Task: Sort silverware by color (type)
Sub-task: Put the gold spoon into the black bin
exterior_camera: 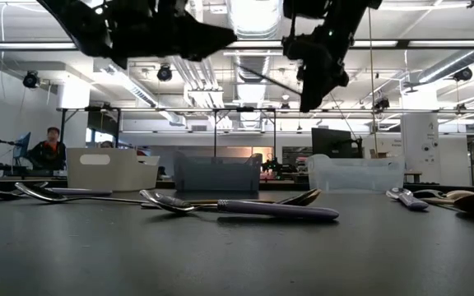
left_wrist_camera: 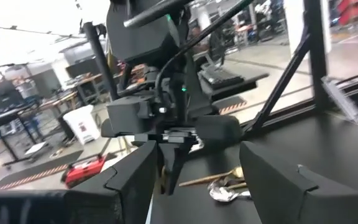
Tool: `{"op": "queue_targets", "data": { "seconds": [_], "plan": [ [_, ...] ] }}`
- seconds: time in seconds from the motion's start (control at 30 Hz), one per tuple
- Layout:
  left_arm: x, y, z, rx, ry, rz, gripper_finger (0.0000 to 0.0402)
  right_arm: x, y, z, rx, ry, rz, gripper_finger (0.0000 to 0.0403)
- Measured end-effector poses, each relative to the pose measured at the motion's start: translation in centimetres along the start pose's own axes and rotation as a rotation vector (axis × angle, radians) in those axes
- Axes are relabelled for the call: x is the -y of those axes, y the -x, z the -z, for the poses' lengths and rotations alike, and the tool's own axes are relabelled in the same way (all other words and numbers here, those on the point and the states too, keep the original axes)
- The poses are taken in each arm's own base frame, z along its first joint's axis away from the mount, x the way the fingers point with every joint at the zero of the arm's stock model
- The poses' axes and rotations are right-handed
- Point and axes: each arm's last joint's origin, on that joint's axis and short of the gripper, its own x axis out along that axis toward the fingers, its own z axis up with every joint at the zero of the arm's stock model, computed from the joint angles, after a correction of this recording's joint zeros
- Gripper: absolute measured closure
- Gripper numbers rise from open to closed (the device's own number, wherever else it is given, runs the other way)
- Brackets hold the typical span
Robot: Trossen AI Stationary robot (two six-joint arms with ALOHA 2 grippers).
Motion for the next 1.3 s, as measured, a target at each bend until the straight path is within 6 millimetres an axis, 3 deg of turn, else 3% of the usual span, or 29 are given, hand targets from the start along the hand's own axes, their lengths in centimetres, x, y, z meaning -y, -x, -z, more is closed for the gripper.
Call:
{"op": "queue_targets", "data": {
  "seconds": [0.2,0.5,0.83,1.3],
  "plan": [
    [-0.3,-1.7,2.3,-0.071,0.013,-0.048,0.0196,-0.4,-2.2,0.3,-0.096,0.011,0.026,0.0388],
    [-0.5,-4.0,5.7,-0.200,0.035,-0.056,0.0199,-0.9,-2.6,-1.1,-0.108,0.023,0.029,0.0388],
    [-0.9,-4.7,6.2,-0.251,0.044,-0.079,0.0209,-1.0,-2.7,-1.4,-0.144,0.047,0.039,0.0388],
    [-0.6,-4.5,6.8,-0.314,0.071,-0.055,0.0294,-1.2,-3.8,-1.4,-0.169,0.079,0.043,0.0388]
  ]
}}
